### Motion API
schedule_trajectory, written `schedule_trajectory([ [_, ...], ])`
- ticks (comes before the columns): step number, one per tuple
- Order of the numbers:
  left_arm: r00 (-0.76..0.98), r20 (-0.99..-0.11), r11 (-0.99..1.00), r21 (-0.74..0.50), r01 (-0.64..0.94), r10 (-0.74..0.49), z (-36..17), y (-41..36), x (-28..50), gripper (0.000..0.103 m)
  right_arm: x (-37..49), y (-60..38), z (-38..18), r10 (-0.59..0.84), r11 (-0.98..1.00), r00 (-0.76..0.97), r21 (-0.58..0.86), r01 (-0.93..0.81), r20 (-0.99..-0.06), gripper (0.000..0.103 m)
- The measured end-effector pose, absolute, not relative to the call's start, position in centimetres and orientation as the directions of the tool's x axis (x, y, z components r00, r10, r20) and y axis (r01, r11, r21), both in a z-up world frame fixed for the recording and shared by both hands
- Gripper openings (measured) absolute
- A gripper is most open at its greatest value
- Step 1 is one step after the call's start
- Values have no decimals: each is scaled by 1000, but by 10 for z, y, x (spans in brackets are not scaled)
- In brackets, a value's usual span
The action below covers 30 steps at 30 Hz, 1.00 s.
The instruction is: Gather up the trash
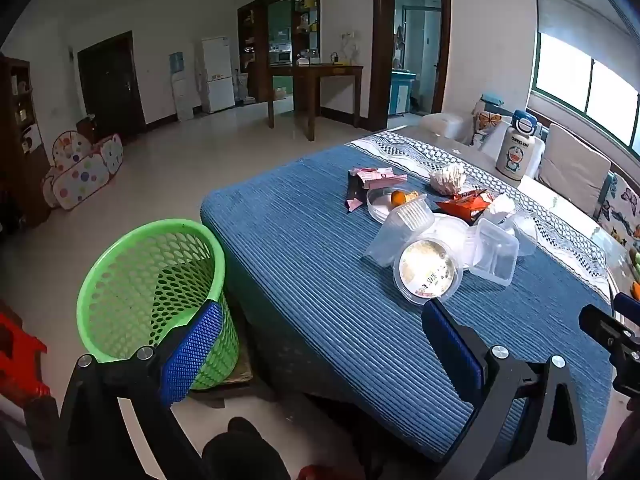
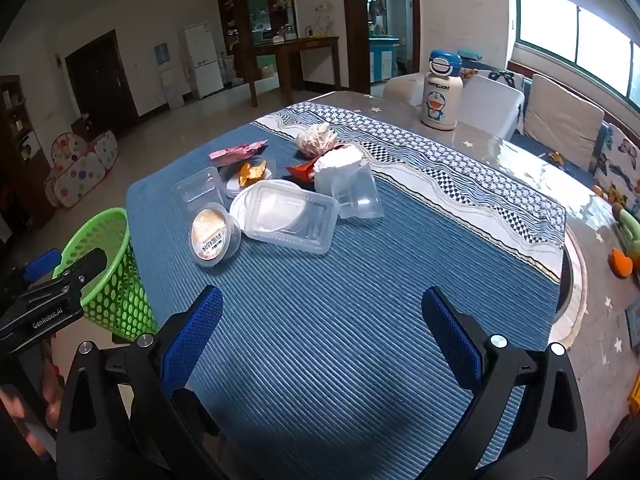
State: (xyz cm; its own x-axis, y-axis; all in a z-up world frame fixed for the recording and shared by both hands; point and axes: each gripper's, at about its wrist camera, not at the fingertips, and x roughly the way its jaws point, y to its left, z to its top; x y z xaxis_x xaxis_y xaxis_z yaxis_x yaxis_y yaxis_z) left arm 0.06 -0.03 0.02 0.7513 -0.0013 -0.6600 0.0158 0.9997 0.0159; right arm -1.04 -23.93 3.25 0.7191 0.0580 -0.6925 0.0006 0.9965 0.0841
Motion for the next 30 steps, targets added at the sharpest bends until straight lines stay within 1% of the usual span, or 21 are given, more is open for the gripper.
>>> schedule_trajectory([
  [4, 764, -645, 1000, 19, 17, -1, 3, -4, 1, 97, -10, -238, 34, 57, 997, 722, 80, -3, -689, 98],
  [6, 778, -628, 1000, -15, 13, -19, 8, 10, -3, 97, -10, -236, 35, 55, 997, 726, 74, -5, -686, 98],
  [13, 794, -607, 1000, -9, -27, 16, 14, 13, -9, 97, -12, -234, 43, 77, 996, 741, 89, -23, -667, 98],
  [30, 820, -570, 999, 19, -49, 51, 21, 10, -11, 97, -13, -235, 46, 88, 995, 762, 95, -35, -642, 98],
])
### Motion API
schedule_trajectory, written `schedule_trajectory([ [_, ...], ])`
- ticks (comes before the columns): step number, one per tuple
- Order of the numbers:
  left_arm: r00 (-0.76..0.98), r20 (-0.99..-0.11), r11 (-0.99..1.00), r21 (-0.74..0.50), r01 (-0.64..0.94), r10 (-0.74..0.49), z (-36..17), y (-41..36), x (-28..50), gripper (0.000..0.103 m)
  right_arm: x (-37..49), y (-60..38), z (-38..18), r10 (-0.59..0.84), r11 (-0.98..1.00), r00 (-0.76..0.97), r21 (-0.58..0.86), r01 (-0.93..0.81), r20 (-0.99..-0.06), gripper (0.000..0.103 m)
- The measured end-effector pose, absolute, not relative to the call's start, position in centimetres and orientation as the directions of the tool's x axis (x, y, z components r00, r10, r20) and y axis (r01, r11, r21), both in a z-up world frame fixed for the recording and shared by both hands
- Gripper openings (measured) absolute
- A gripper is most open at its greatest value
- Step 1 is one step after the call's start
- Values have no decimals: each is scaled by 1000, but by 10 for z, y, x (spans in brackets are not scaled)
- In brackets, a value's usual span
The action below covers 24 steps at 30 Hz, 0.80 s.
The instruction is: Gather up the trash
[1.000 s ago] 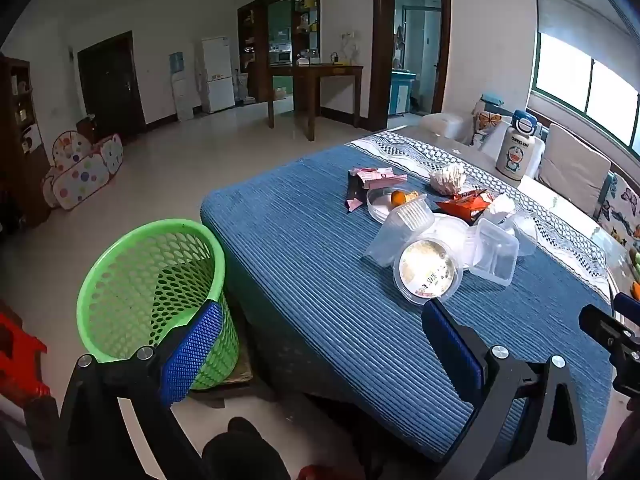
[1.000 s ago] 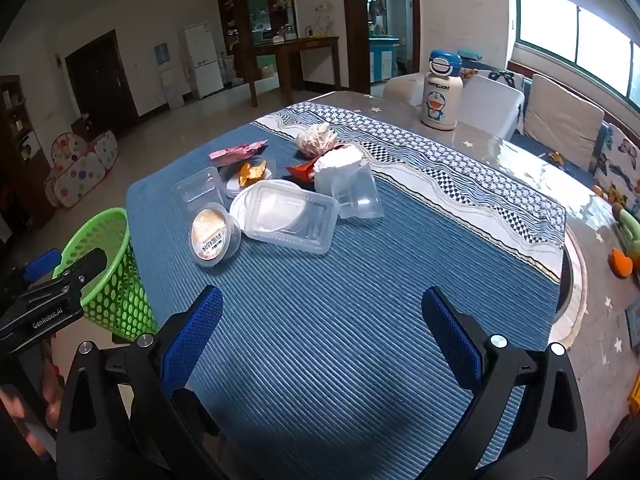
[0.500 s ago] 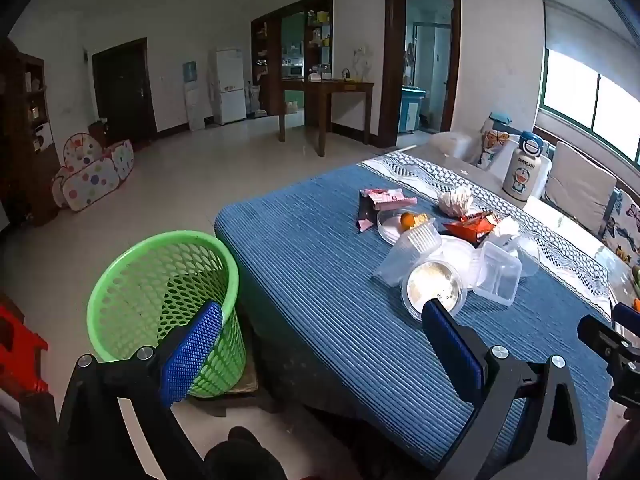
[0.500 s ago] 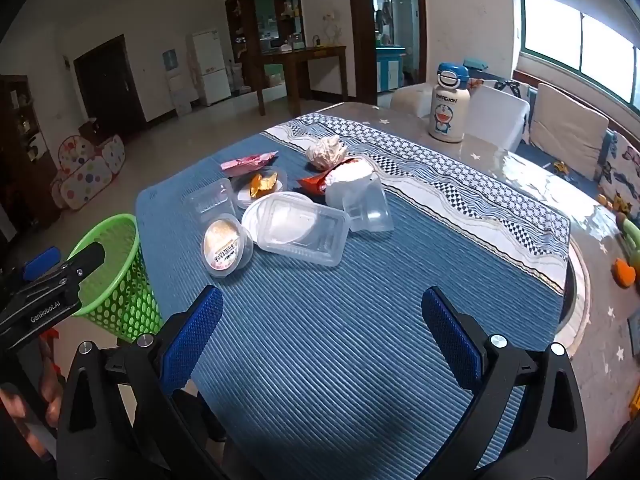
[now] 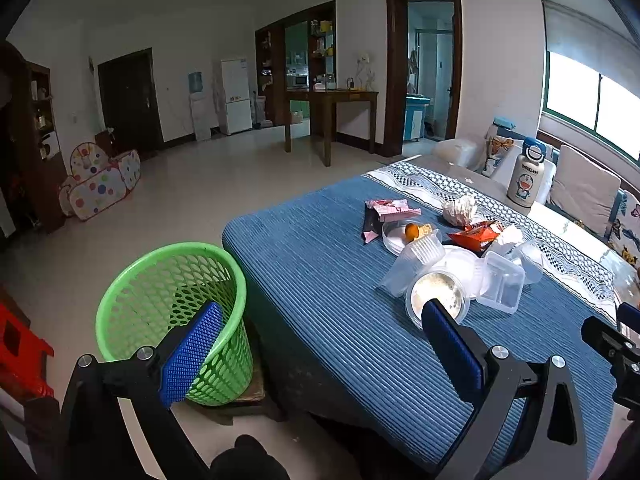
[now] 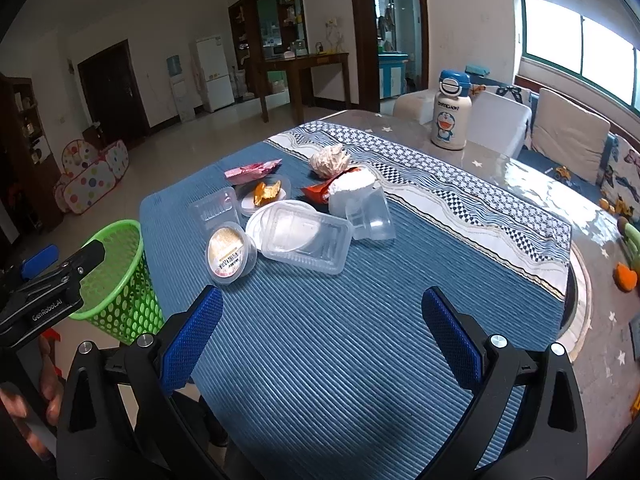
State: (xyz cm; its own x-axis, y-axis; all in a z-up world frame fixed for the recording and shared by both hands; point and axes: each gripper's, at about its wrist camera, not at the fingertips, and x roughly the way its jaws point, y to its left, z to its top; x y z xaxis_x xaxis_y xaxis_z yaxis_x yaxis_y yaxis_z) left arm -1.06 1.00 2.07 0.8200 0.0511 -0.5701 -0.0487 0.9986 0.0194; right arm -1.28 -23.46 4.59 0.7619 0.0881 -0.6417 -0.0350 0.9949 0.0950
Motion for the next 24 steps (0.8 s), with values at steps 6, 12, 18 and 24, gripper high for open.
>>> schedule_trajectory([
  [6, 824, -563, 998, 20, -60, 61, 22, 11, -10, 97, -13, -234, 47, 93, 994, 765, 98, -39, -638, 98],
  [12, 824, -562, 997, 20, -68, 68, 22, 13, -11, 97, -10, -232, 48, 97, 994, 763, 96, -46, -639, 98],
  [18, 820, -567, 997, 18, -77, 73, 21, 16, -8, 97, -10, -231, 48, 101, 994, 761, 97, -51, -641, 98],
  [24, 817, -572, 997, 18, -79, 75, 20, 16, -6, 97, -11, -230, 47, 104, 994, 760, 100, -52, -642, 98],
])
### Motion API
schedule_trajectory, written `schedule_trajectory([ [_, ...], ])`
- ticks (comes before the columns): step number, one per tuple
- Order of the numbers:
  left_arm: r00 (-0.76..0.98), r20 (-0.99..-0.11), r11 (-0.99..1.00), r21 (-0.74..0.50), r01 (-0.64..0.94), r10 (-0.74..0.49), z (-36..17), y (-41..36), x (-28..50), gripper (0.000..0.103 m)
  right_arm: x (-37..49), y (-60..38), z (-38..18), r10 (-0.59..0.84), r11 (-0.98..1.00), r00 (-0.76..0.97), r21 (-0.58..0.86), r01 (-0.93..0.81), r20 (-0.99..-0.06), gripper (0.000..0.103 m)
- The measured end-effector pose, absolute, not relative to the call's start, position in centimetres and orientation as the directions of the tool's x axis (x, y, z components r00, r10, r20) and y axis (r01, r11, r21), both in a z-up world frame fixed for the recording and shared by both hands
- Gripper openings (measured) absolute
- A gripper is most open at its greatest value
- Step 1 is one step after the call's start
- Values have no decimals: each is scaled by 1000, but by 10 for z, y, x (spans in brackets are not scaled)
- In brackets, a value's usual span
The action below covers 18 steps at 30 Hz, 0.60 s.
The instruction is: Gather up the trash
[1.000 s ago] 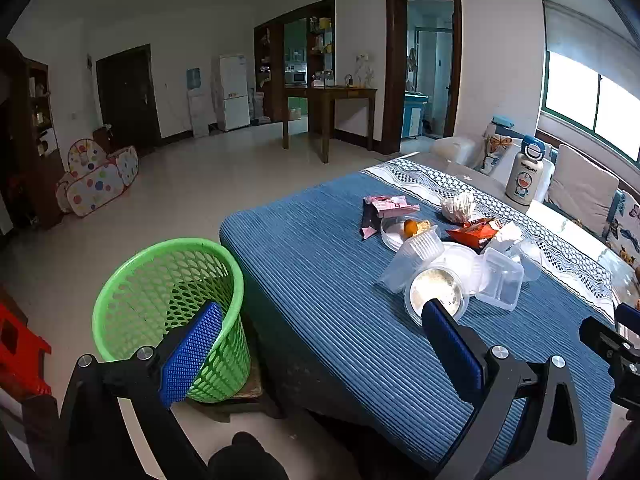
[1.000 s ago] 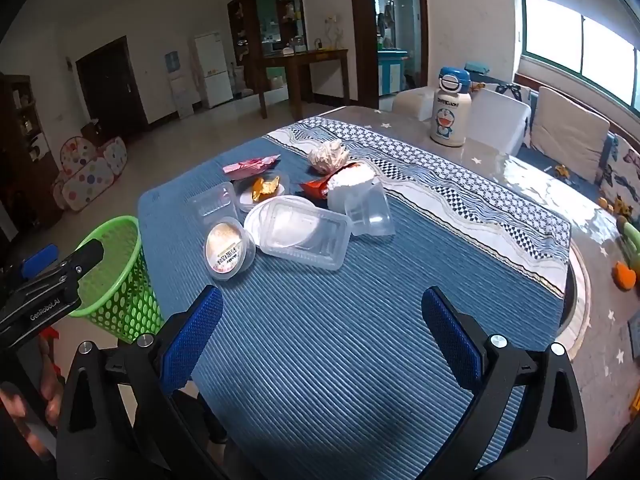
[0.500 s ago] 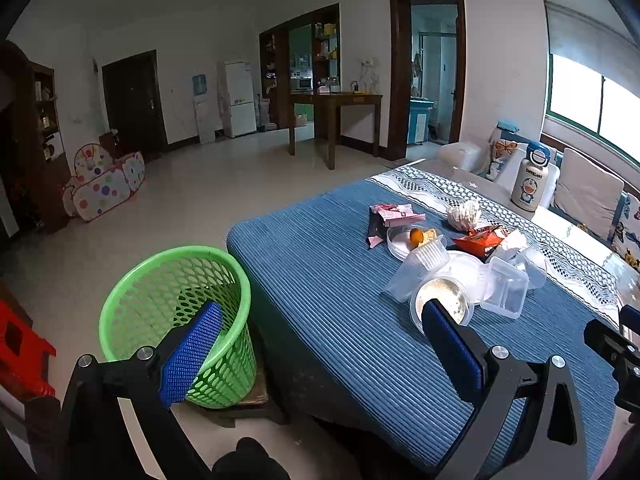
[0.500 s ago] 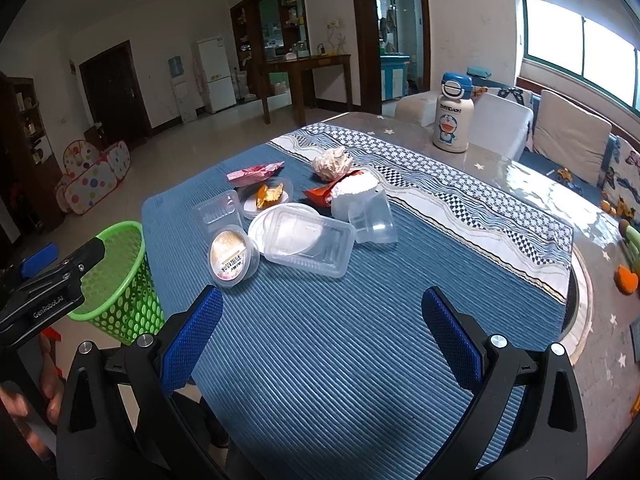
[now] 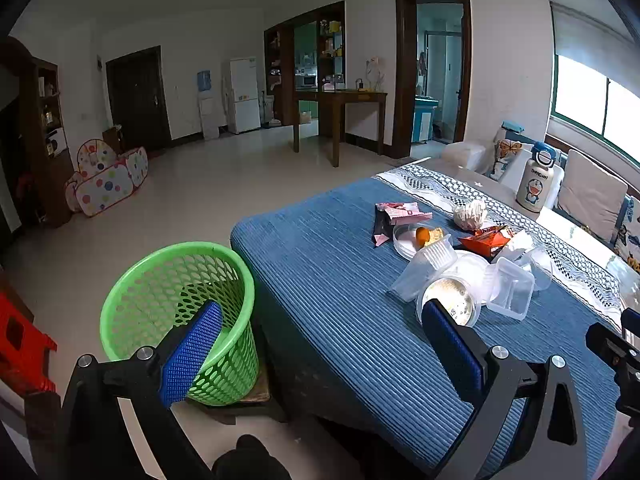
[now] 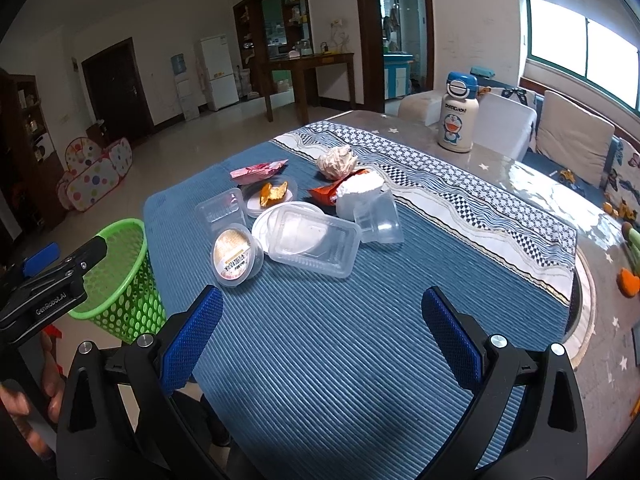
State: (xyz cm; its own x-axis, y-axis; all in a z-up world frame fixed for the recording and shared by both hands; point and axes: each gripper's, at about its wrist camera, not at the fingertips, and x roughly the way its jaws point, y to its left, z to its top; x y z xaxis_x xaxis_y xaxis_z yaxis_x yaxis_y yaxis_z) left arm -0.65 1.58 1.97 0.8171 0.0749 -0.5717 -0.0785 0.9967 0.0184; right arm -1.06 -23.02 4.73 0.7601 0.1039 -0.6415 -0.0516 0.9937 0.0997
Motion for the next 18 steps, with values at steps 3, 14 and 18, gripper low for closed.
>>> schedule_trajectory([
  [3, 816, -573, 997, 17, -80, 75, 19, 17, -6, 97, -11, -230, 47, 105, 994, 759, 101, -51, -642, 98],
  [14, 812, -578, 996, 19, -86, 81, 18, 16, -4, 97, -9, -231, 46, 107, 993, 758, 106, -50, -644, 98],
  [18, 811, -579, 996, 20, -87, 82, 17, 17, -4, 97, -7, -232, 45, 107, 993, 757, 107, -49, -644, 98],
])
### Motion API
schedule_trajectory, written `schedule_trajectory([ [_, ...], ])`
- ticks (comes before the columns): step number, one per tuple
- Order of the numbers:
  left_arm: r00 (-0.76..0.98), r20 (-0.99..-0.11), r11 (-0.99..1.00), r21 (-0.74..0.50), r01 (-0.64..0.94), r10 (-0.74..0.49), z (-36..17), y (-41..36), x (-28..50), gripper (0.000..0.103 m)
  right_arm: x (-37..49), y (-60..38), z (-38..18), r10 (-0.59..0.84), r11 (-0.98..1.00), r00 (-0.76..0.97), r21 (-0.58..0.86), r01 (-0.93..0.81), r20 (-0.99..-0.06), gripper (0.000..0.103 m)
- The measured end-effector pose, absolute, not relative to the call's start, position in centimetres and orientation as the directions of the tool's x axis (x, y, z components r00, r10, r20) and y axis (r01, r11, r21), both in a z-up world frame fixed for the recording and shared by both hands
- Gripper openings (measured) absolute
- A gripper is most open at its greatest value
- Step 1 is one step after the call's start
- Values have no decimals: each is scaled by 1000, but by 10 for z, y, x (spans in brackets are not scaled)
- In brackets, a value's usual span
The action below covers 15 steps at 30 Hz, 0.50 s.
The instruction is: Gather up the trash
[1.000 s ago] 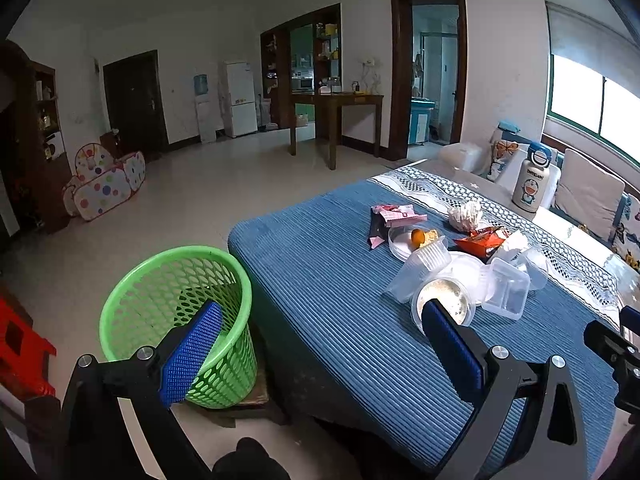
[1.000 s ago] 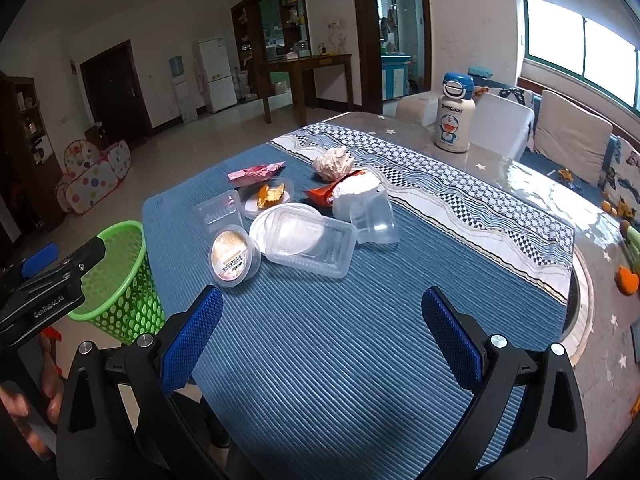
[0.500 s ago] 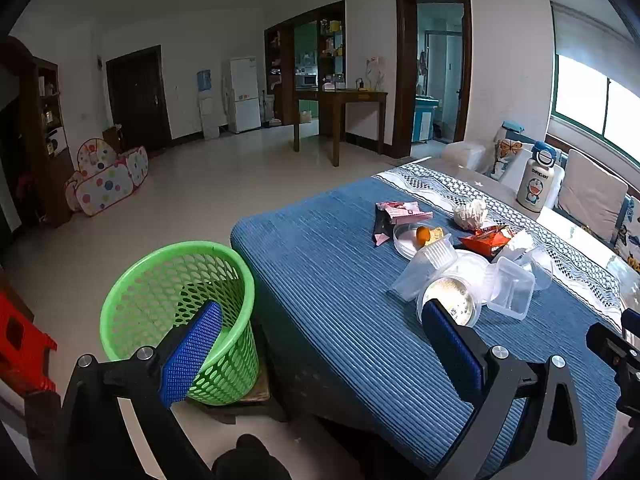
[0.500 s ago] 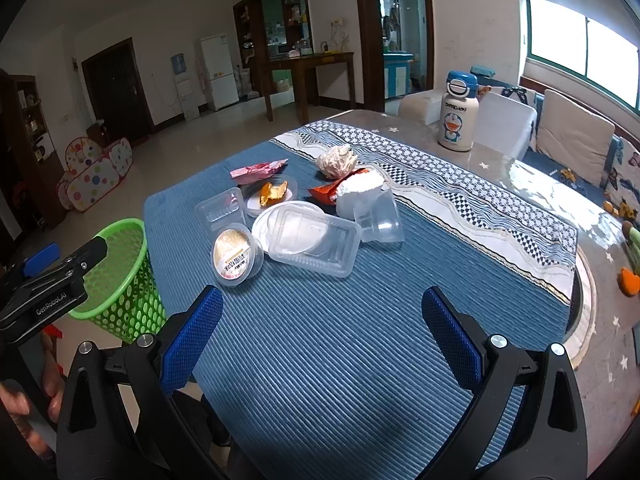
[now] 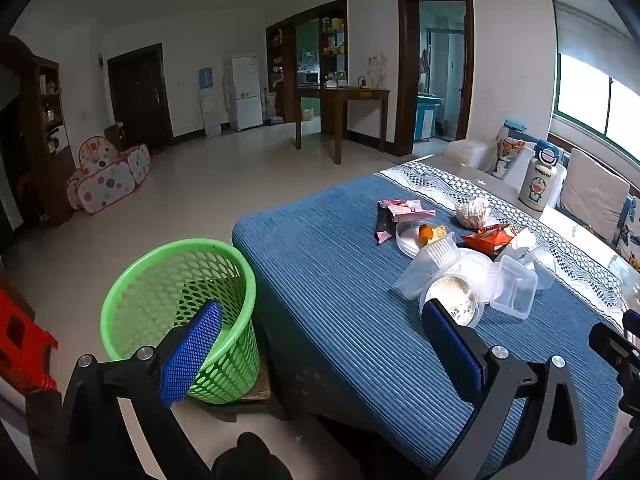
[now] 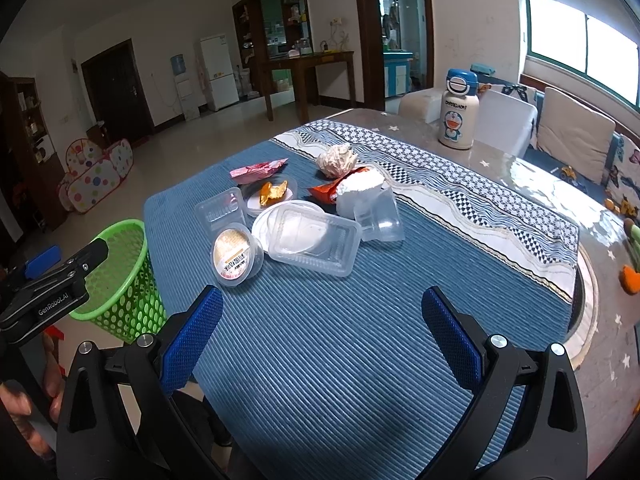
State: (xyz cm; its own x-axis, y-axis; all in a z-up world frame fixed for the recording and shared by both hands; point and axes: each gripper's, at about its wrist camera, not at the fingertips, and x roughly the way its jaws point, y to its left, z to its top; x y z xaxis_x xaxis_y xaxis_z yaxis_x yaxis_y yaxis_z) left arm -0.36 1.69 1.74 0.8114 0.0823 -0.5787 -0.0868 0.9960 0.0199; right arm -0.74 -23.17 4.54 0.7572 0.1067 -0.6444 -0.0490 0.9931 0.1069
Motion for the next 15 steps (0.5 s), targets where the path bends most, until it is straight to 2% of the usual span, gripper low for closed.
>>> schedule_trajectory([
  [15, 802, -591, 995, 19, -96, 89, 14, 18, 2, 97, -6, -232, 44, 112, 992, 755, 112, -51, -646, 98],
])
